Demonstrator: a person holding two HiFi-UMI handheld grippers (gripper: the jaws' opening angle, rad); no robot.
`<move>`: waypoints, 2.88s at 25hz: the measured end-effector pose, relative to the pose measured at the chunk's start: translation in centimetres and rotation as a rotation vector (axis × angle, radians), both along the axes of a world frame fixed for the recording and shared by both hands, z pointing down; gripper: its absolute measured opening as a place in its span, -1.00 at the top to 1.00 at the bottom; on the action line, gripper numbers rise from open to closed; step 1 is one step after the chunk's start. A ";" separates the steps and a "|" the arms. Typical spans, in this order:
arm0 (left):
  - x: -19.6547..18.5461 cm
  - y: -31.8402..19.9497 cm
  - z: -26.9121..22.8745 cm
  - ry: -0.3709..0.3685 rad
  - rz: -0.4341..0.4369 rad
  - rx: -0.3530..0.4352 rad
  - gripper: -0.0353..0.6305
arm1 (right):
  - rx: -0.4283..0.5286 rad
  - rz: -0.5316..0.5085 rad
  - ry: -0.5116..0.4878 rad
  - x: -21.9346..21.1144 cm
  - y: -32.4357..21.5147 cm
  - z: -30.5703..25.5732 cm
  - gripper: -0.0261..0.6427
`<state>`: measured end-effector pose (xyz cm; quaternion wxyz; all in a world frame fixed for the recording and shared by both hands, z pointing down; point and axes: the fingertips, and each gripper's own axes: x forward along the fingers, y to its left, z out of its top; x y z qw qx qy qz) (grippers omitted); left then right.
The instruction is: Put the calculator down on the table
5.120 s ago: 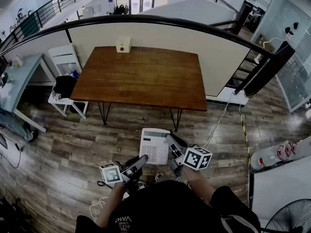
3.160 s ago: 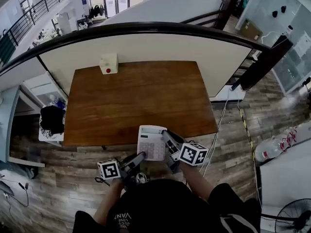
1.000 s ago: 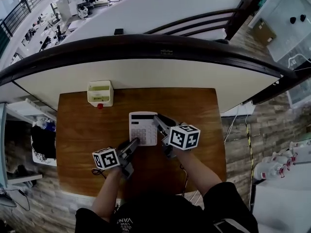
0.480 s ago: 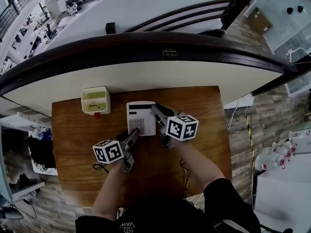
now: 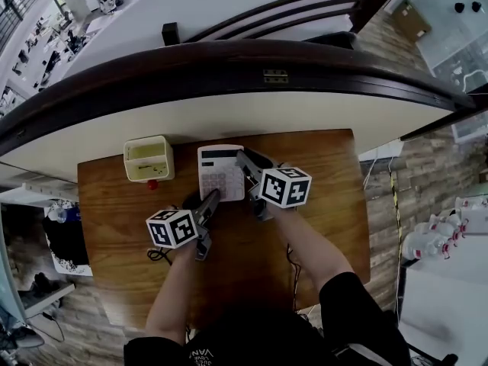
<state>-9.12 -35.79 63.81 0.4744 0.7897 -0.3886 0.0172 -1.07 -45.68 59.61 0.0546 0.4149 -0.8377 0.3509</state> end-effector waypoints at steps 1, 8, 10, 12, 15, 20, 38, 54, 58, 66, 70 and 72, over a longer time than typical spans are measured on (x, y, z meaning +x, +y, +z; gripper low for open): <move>-0.1 -0.3 0.1 -0.012 0.002 0.004 0.42 | -0.002 0.007 -0.004 0.0 -0.3 0.2 0.74; -0.1 -1.5 0.6 -0.080 0.005 0.005 0.41 | -0.018 0.033 -0.018 -0.2 -1.7 1.5 0.74; -0.1 -1.6 1.0 -0.139 0.020 0.002 0.39 | -0.026 0.033 -0.014 -0.3 -1.9 2.0 0.74; 0.0 -1.6 1.5 -0.220 0.048 0.001 0.33 | -0.033 0.032 -0.005 -0.5 -2.0 2.5 0.74; 0.2 -1.8 2.1 -0.293 0.065 0.007 0.30 | -0.046 0.053 -0.001 -0.4 -2.3 3.3 0.74; 0.1 -2.4 2.2 -0.347 0.062 0.026 0.29 | -0.041 0.062 0.024 -0.5 -2.8 3.6 0.74; -0.4 -3.9 2.8 -0.504 0.058 0.118 0.21 | 0.082 0.065 0.230 -0.7 -3.4 3.5 0.72; -3.6 -1.7 -1.8 -0.477 -0.147 0.265 0.22 | 0.147 0.076 0.208 2.3 4.1 -0.9 0.64; -3.5 0.1 -3.4 -0.505 -0.154 0.301 0.51 | 0.171 0.053 0.188 3.1 6.6 -2.8 0.64; -2.4 4.3 -6.3 -0.498 -0.188 0.350 0.86 | 0.220 -0.014 0.159 4.1 11.5 -5.1 0.80; -1.4 7.1 -7.7 -0.461 -0.176 0.355 0.86 | 0.224 -0.048 0.157 4.4 13.8 -5.9 0.82; -1.1 8.4 -8.5 -0.449 -0.167 0.372 0.86 | 0.228 -0.063 0.157 4.4 14.9 -6.3 0.83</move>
